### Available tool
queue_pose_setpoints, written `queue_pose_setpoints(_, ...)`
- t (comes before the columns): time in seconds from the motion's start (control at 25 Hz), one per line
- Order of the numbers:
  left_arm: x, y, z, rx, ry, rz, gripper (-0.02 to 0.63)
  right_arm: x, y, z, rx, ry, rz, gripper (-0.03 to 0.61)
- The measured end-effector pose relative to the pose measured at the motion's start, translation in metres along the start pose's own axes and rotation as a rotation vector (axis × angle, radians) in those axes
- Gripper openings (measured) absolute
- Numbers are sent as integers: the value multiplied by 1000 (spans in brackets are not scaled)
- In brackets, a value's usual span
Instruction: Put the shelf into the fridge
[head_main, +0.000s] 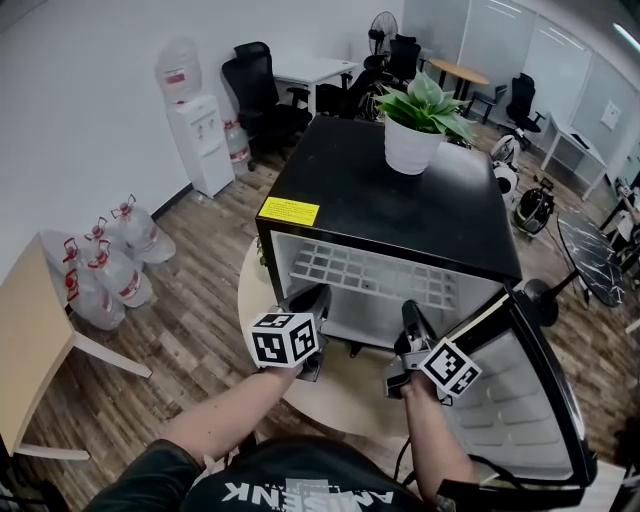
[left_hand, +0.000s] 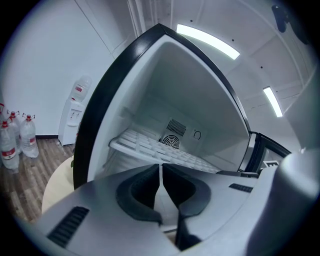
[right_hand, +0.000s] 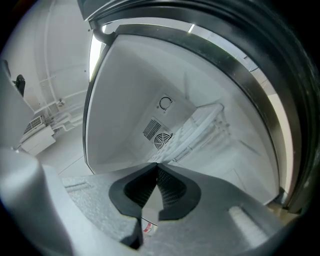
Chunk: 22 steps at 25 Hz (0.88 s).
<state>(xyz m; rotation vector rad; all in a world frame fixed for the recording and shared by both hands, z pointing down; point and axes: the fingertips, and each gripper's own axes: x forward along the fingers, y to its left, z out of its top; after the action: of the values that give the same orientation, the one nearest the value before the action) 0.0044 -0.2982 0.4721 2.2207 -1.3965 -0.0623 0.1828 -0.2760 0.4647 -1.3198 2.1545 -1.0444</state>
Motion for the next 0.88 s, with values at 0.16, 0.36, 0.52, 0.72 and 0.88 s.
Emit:
queue_pose_setpoints(0.16, -5, 0, 3, 5, -12, -6, 20, 1, 0, 0, -1, 0, -3, 6)
queue_pose_setpoints(0.36, -20, 0, 9, 28, -30, -10, 20, 4, 1, -2, -3, -1, -7, 6)
queue_pose_setpoints(0.52, -33, -3, 11, 65, -33, -21, 20, 2, 1, 0, -50, -12, -35, 6)
queue_pose_setpoints(0.72, -57, -4, 13, 106, -38, -44, 11, -4, 22, 4, -144, -32, -19, 6)
queue_pose_setpoints(0.88, -77, -2, 20, 138, -39, -72, 6, -15, 38, -3, -200, -39, -39, 6)
